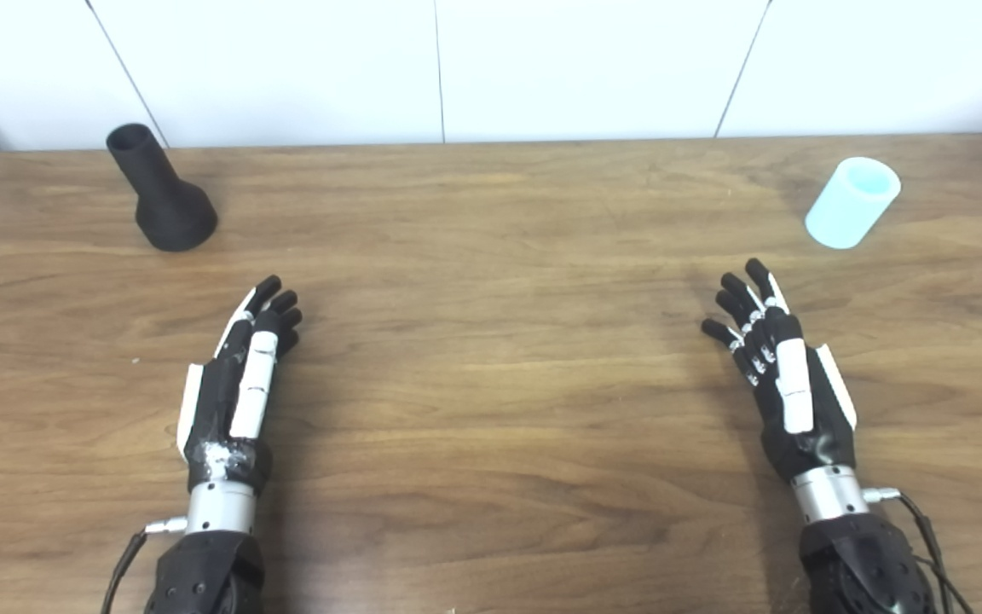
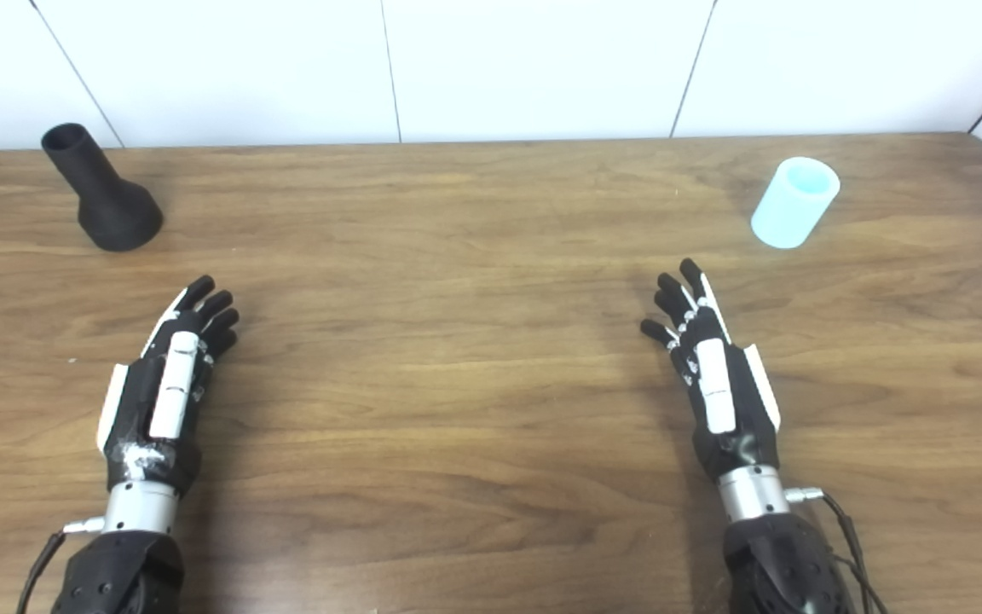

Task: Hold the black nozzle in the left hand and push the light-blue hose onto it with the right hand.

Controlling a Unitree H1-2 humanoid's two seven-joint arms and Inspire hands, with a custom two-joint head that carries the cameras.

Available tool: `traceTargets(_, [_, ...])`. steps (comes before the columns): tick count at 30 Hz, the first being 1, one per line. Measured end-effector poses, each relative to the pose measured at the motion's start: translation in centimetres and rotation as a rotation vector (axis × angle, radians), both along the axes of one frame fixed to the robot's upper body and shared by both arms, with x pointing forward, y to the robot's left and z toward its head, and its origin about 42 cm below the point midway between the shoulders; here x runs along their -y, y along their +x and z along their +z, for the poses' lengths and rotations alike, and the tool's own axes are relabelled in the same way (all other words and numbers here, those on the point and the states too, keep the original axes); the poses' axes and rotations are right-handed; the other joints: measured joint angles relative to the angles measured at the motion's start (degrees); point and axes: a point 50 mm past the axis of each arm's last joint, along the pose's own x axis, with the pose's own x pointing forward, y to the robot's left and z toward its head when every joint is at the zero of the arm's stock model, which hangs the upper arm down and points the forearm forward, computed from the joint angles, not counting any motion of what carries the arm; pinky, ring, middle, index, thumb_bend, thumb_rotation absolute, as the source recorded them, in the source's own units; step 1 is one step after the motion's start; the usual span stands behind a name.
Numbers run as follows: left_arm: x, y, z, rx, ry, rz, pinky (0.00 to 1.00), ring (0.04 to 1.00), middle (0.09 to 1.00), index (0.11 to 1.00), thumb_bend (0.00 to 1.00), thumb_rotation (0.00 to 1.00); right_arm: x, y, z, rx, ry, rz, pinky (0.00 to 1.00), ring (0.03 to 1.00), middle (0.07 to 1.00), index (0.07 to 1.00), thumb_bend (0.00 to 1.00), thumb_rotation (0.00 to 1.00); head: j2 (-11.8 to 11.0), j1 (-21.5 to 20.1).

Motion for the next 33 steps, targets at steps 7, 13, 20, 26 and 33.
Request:
traceTargets(7, [0.0,0.0,0.0,-0.001,0.0,0.0,0.91,0.876,0.877,0.898,0.44,0.7,0.0,0.0,0.0,0.0,0.0,0.001,0.84,0.936,0.935,0.979,0.6,1.0,0.0,0.0])
traceTargets(13, [0.0,0.0,0.0,-0.001,0.001,0.0,0.9,0.877,0.877,0.898,0.45,0.71,0.0,0.0,0.0,0.0,0.001,0.0,0.84,0.935,0.935,0.976,0.61,0.99,0.0,0.0])
traceTargets(20, [0.1,0.0,0.0,-0.001,0.005,-0.002,0.91,0.879,0.877,0.899,0.46,0.7,0.0,0.0,0.0,0.0,0.001,0.0,0.84,0.933,0.932,0.976,0.61,1.0,-1.4,3.0])
traceTargets(26, [0.4,0.1,-0.3,0.008,0.003,-0.009,0.89,0.874,0.87,0.89,0.46,0.65,0.3,0.0,0.0,0.003,-0.01,0.003,0.86,0.945,0.946,0.993,0.57,1.0,-5.3,13.1])
traceTargets(33, [1.4,0.2,-0.9,0.025,0.022,-0.018,0.92,0.883,0.87,0.901,0.42,0.65,2.4,0.6,-0.3,0.005,-0.007,0.025,0.91,0.975,0.961,0.99,0.62,0.99,-9.5,18.3])
